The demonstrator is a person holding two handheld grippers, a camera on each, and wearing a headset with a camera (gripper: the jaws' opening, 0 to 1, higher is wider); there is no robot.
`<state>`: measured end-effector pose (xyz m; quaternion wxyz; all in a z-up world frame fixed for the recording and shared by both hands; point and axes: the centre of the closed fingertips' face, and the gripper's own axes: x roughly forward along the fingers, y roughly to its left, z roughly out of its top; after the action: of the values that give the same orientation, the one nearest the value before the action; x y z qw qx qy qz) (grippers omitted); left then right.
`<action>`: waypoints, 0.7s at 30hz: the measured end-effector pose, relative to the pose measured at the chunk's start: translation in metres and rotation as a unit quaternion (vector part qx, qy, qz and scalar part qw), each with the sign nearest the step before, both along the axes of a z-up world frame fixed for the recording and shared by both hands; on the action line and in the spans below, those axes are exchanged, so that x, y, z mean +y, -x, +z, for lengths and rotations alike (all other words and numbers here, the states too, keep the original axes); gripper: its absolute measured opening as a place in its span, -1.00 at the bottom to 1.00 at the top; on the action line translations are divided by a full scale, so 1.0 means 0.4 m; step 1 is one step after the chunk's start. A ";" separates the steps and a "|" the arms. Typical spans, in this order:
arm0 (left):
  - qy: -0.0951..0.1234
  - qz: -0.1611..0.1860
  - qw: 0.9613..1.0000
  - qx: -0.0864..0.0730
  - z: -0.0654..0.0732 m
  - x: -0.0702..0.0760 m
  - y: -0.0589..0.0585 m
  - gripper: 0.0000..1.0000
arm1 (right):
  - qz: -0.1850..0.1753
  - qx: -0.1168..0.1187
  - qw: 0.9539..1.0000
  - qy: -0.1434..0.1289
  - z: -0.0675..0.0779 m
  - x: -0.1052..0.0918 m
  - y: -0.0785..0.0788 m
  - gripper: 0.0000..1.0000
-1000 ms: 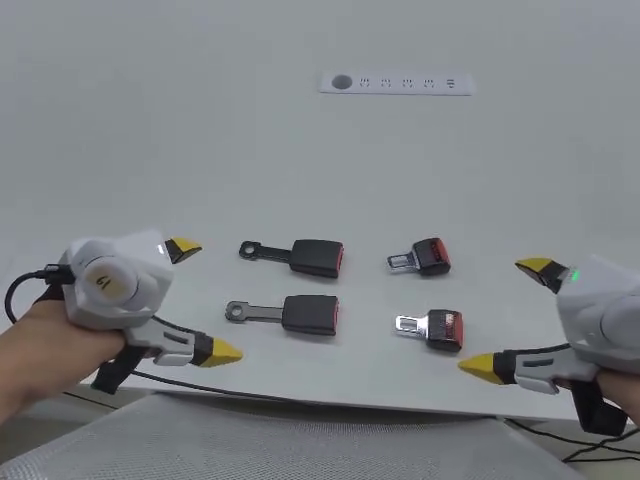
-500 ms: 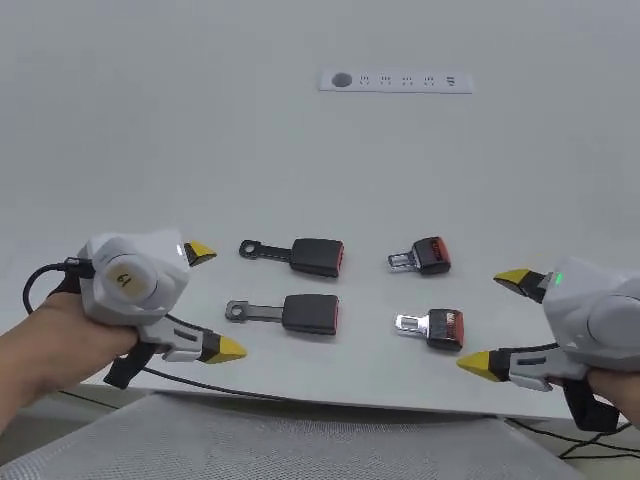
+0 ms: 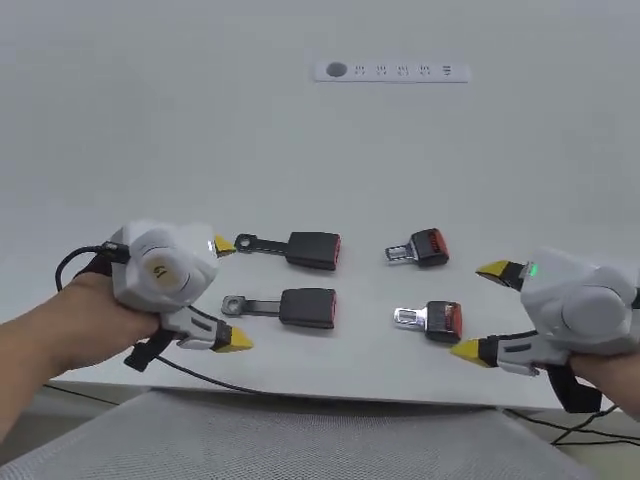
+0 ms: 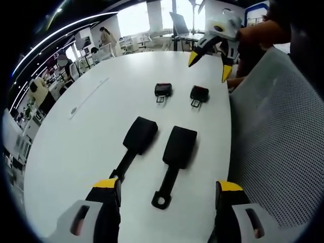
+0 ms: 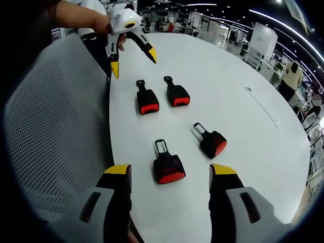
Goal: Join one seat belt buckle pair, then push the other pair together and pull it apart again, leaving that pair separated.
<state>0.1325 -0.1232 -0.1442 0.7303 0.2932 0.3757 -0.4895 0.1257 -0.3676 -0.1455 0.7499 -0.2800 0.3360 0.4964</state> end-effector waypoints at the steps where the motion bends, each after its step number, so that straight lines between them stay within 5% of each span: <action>1: -0.001 -0.002 1.000 0.000 -0.002 -0.004 -0.003 0.56 | 0.003 0.002 1.000 0.002 0.002 0.003 0.004 0.21; 16: -0.017 -0.070 0.997 -0.008 -0.035 -0.068 -0.017 0.40 | 0.040 0.010 0.999 0.023 -0.025 0.020 0.010 0.00; 21: -0.024 -0.083 0.996 0.001 -0.059 -0.086 -0.025 0.31 | 0.059 0.011 0.998 0.036 -0.040 0.030 0.011 -0.02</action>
<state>0.1425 -0.1578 -0.1680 0.6792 0.3408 0.3625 -0.5395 0.1215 -0.3558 -0.1614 0.7051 -0.3204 0.3449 0.5303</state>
